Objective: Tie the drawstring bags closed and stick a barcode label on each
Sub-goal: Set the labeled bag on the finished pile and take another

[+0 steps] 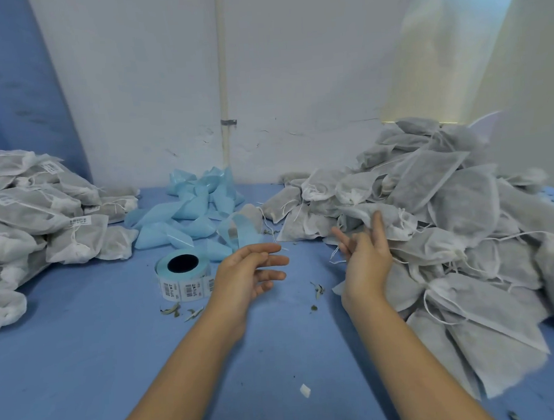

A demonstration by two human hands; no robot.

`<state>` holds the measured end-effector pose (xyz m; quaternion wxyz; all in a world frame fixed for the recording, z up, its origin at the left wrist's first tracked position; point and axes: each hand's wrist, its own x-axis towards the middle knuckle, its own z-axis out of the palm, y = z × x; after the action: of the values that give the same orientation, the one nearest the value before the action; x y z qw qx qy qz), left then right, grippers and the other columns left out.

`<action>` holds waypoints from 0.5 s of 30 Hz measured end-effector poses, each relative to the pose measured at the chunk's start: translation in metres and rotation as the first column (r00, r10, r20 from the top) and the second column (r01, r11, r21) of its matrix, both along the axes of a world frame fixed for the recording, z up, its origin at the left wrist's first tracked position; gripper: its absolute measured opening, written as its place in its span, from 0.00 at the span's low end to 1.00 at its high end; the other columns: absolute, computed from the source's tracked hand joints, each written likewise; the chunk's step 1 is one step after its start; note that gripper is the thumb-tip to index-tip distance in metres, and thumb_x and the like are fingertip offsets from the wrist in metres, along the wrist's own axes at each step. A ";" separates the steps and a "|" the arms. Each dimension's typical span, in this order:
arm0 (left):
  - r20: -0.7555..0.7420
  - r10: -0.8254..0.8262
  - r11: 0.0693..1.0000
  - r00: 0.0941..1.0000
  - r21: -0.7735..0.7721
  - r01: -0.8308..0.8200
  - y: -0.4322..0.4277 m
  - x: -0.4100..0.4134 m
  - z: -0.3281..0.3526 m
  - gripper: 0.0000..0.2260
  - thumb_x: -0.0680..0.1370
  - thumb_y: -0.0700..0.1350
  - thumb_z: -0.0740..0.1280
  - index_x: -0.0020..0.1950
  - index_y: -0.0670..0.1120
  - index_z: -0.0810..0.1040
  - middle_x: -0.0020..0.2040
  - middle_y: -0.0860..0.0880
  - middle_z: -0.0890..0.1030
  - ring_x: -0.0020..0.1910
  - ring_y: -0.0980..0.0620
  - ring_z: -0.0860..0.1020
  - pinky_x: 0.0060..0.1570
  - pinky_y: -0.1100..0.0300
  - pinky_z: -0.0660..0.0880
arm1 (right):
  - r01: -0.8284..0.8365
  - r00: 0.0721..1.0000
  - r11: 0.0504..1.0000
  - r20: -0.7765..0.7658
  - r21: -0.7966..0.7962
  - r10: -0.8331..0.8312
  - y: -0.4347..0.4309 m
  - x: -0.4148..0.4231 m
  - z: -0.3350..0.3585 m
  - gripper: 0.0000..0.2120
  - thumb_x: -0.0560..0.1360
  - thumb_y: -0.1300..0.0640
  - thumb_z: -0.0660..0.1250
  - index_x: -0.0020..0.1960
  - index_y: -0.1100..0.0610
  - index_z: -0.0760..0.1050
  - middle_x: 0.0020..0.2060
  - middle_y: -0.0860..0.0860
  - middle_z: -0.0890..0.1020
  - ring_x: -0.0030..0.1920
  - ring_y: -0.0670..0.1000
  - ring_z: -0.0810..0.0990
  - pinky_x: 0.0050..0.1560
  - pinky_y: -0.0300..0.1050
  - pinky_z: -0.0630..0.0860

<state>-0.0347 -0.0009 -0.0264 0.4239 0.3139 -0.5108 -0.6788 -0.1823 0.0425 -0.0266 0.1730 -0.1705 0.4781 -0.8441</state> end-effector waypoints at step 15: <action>0.039 0.125 0.986 0.991 -0.113 -0.120 -0.011 0.028 -0.014 0.15 0.77 0.40 0.68 0.60 0.50 0.71 0.50 0.49 0.82 0.37 0.52 0.84 0.33 0.65 0.76 | -0.407 0.878 0.898 -0.199 0.166 0.435 -0.004 0.054 -0.021 0.14 0.75 0.64 0.58 0.46 0.54 0.82 0.35 0.52 0.85 0.27 0.49 0.78 0.31 0.35 0.72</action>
<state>-0.0068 -0.0123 -0.0400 0.4697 0.3364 -0.5370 -0.6147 -0.1281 0.0386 -0.0473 0.3055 -0.3567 0.4959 -0.7305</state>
